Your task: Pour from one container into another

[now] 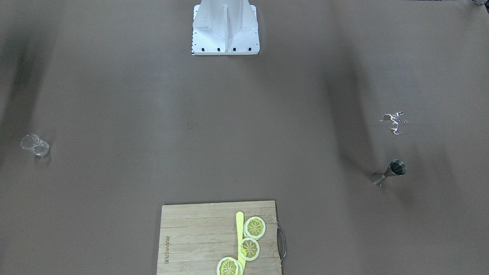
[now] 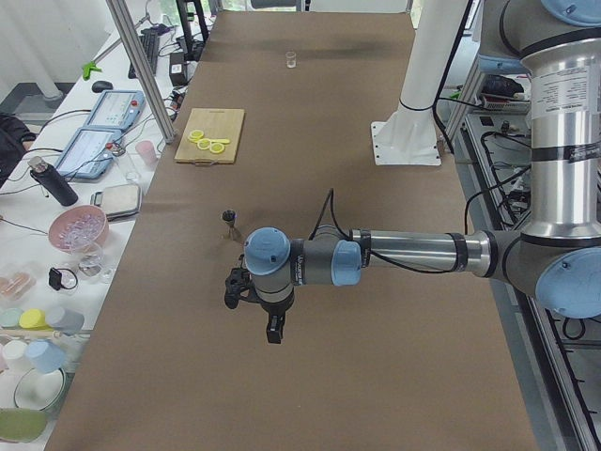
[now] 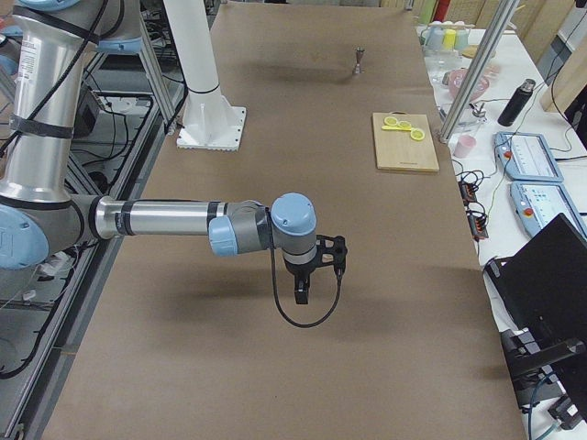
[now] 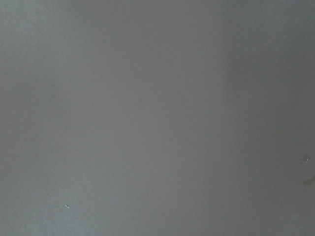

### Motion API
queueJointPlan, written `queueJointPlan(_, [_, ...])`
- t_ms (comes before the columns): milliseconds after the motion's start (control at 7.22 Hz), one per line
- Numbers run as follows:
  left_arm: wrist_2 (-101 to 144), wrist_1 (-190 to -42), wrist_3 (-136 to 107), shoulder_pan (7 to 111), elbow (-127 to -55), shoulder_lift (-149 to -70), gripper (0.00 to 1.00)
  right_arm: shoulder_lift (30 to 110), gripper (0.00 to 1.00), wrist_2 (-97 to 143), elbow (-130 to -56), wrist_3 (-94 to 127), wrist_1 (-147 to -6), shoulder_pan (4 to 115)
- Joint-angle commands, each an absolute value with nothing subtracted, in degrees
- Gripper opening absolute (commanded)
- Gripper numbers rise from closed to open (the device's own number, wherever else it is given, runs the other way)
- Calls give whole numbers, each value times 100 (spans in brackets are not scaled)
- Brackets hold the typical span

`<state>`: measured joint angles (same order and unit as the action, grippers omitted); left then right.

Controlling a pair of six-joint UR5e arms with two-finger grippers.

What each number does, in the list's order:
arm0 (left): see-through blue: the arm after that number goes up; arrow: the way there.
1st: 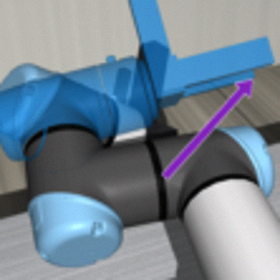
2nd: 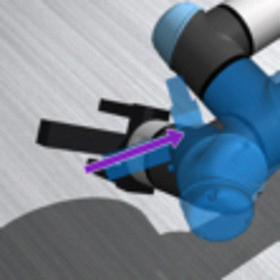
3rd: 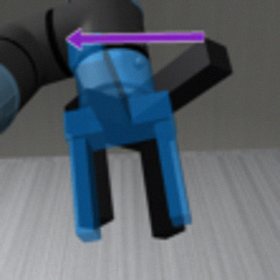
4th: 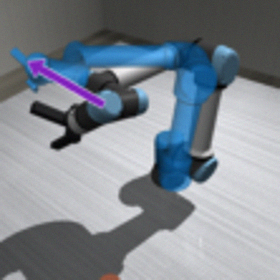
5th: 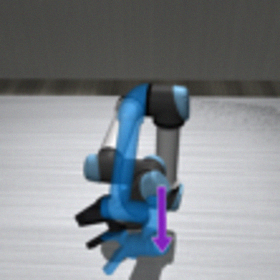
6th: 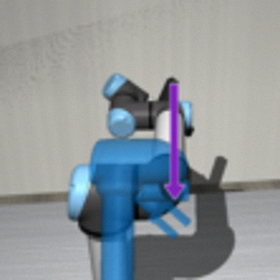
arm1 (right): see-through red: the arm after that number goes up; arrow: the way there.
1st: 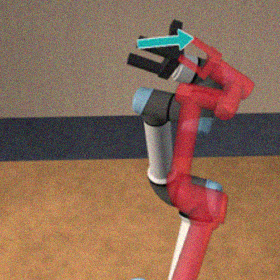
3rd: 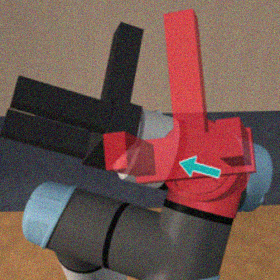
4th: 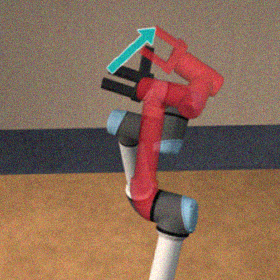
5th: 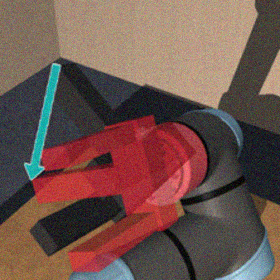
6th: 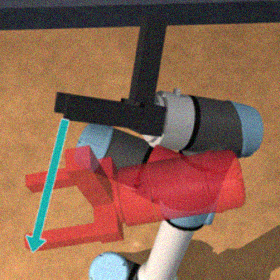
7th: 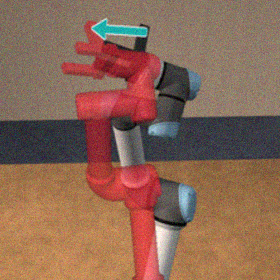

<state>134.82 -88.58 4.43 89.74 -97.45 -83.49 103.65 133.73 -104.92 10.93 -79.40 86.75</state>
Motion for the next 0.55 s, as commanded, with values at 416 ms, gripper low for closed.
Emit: queueJointPlan(416, [13482,-8859,439,8974,-9791,-8394,99,10327,100,13351,-10485,1090,-7937,8675])
